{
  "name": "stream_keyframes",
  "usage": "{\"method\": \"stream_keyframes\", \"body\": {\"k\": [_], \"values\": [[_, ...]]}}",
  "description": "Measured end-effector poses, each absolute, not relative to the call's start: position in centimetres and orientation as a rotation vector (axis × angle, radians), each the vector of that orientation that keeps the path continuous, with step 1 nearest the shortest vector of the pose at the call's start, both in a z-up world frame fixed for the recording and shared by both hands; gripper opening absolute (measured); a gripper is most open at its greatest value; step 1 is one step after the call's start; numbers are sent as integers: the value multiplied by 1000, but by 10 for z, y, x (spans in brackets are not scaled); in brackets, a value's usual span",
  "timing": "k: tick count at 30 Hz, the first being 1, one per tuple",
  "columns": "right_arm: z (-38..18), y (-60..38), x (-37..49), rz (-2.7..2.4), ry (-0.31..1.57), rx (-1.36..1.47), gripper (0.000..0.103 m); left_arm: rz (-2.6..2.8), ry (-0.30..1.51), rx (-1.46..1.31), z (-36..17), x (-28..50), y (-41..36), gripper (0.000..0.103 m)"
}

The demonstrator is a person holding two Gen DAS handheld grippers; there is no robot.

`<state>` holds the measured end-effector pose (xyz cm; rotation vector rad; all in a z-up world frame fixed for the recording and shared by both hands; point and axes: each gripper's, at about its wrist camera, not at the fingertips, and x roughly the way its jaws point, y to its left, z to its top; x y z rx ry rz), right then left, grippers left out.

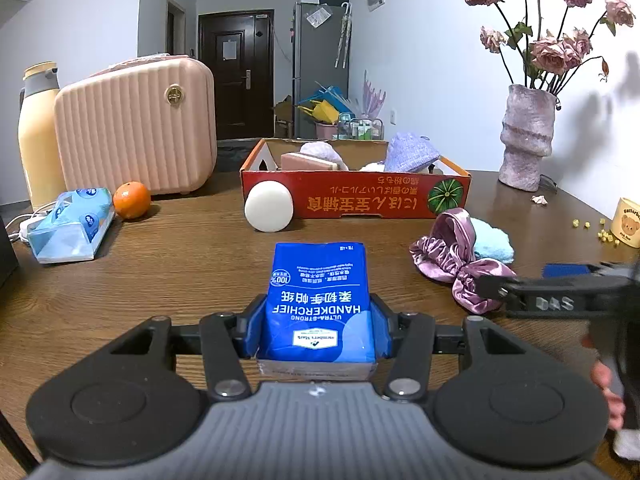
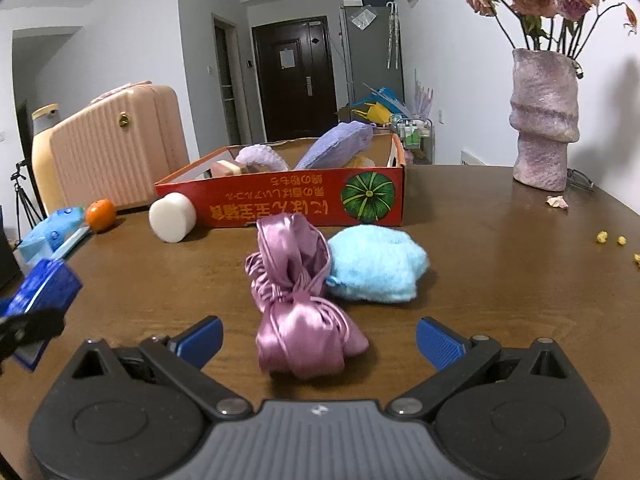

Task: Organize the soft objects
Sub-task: 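Grasp the pink satin scrunchie with the right tool while the left tool holds the tissue pack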

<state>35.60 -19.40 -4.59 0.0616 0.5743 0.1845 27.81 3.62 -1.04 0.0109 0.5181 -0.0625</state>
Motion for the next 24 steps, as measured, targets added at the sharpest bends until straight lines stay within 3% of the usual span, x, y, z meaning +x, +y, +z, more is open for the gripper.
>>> {"method": "stream_keyframes", "body": {"k": [5,11,16,18,20,24], "values": [[-49,-183,379,174,598,48,103,-61,518,10,-10,278,36,53],[-59,-176,393,195,685,35,94,-65,520,13,-11,279,37,53],[-61,-170,387,197,681,-18,72,-66,522,11,-12,279,37,53],[-62,-165,383,192,667,-60,54,-67,526,11,-12,279,37,53],[-60,-163,379,205,652,-76,46,-68,528,10,-12,279,37,53],[-55,-158,368,223,600,-107,43,-66,525,5,-12,279,38,53]]}}
